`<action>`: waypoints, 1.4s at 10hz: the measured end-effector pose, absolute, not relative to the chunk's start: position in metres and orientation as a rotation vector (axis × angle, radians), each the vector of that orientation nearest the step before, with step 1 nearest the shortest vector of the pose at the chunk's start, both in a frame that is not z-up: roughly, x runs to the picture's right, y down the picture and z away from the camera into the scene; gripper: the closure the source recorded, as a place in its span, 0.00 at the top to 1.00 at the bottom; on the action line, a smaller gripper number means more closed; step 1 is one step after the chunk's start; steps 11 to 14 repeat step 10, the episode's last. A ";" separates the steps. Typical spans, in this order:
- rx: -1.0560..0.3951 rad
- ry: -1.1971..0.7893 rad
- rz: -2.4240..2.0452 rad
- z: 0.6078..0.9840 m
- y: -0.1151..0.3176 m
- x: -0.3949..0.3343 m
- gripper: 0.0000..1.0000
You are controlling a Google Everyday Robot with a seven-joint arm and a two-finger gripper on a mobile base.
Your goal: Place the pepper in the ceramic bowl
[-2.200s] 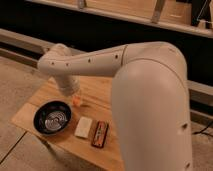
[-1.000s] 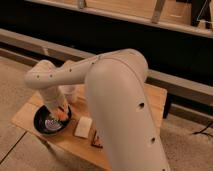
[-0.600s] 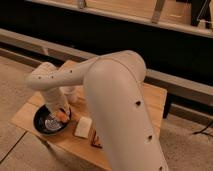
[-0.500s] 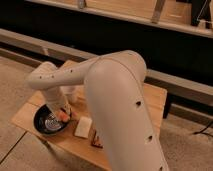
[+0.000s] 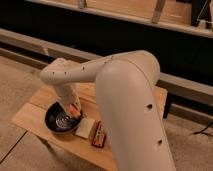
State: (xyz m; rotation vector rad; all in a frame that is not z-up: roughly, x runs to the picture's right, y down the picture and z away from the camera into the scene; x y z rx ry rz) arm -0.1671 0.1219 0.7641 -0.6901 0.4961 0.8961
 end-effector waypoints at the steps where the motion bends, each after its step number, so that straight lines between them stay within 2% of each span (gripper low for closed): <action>1: -0.690 0.497 0.897 0.764 0.122 -0.166 0.66; 14: -0.690 0.496 0.894 0.764 0.122 -0.168 0.66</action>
